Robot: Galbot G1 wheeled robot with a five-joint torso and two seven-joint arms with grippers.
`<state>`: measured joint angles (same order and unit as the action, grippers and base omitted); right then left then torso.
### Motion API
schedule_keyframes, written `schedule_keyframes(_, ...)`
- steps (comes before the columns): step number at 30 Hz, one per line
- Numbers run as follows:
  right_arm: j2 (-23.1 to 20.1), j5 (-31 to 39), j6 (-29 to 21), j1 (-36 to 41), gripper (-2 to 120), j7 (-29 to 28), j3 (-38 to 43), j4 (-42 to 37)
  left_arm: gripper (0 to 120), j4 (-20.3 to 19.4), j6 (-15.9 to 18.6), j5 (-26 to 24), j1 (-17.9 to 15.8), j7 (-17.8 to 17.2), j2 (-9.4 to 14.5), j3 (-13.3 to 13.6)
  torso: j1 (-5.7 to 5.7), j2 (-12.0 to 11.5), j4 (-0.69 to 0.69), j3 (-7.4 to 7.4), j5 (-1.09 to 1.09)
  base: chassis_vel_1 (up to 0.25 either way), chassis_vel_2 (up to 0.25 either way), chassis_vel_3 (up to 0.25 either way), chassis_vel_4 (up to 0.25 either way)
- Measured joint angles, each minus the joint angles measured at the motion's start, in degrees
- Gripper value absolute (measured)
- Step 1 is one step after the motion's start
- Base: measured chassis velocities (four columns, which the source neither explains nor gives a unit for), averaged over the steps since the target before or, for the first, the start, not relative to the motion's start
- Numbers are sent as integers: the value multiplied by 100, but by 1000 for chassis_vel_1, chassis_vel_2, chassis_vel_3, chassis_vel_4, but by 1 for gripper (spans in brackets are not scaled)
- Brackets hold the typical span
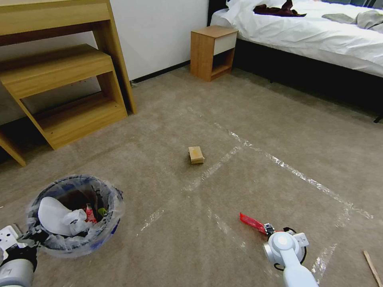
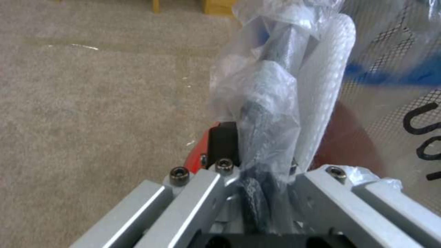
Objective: Pick up the trash bin and place the garbage on the floor into it.
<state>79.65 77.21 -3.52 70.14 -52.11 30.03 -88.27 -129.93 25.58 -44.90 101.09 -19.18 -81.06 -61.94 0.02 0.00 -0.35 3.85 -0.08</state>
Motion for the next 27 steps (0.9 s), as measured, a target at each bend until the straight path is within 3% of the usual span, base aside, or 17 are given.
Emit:
schedule_keyframes(6, 8, -141, 59, -231, 51, 90, -107, 297, 1, -6, -28, 18, 9, 12, -40, 12, 0, 0, 0, 0, 0, 0, 0, 0, 0)
schedule_keyframes(12, 2, -239, 96, -344, 45, 155, -163, 488, 1, -56, -32, 34, 10, 18, -77, 41, 0, 0, 0, 0, 0, 0, 0, 0, 0)
schedule_keyframes(25, -39, -473, 140, -359, 0, 281, -349, 634, 1, -77, -60, 91, 14, 35, -137, 78, 0, 0, 0, 0, 0, 0, 0, 0, 0)
schedule_keyframes(27, -39, -505, 152, -362, 0, 298, -367, 660, 1, -79, -61, 92, 16, 35, -137, 78, 0, 0, 0, 0, 0, 0, 0, 0, 0)
